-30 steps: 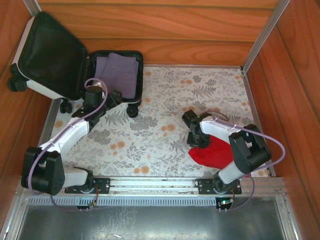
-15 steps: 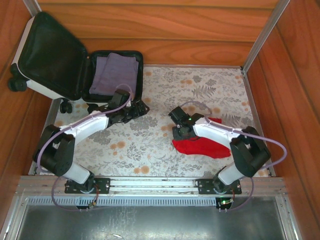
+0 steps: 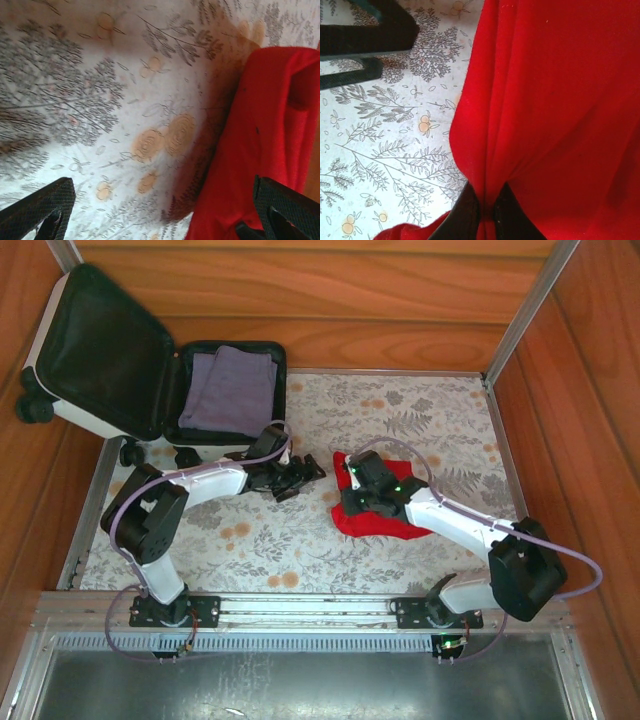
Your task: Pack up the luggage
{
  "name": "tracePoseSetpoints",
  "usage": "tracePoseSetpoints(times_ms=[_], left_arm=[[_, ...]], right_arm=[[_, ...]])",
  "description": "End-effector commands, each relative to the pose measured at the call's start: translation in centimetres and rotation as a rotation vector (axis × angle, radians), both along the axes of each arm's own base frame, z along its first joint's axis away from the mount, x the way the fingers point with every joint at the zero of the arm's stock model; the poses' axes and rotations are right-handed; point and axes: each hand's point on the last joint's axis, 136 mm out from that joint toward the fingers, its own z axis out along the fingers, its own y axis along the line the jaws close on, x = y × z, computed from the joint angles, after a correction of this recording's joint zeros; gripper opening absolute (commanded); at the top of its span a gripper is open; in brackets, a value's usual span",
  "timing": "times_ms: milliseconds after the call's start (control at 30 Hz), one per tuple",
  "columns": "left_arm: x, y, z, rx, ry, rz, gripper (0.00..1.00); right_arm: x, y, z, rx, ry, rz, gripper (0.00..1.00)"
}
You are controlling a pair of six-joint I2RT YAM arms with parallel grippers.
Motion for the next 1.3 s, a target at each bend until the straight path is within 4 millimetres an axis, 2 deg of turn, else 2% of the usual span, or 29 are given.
tracePoseSetpoints(times_ms=[0,100,767,1033,1267], left_arm=[[0.4,-1.3,1.8,-0.060,-0.006,0.006,0.96],[0.3,-1.0,1.5,-0.057,0.005,0.016,0.96],[1.8,-3.5,2.4,-0.124,0.032,-0.003,0.93],[1.8,-4.5,1.3,-0.126,0.074,-0.013,0.91],[1.0,-6.7,0.5,-0.130,0.098,-0.062,0.87]], right_arm=[[0.0,1.2,0.4,0.044,-0.012,0.043,0.00],[-0.1,1.3,0.3,0.046,0.001,0.046,0.00],[-0.7,2.1,0.2,0.062,0.041,0.076,0.00],[-0.7,2.2,0.8,0.076,0.028,0.076,0.00],[-0.8,2.4,0.6,0.075,0.039,0.085,0.00]])
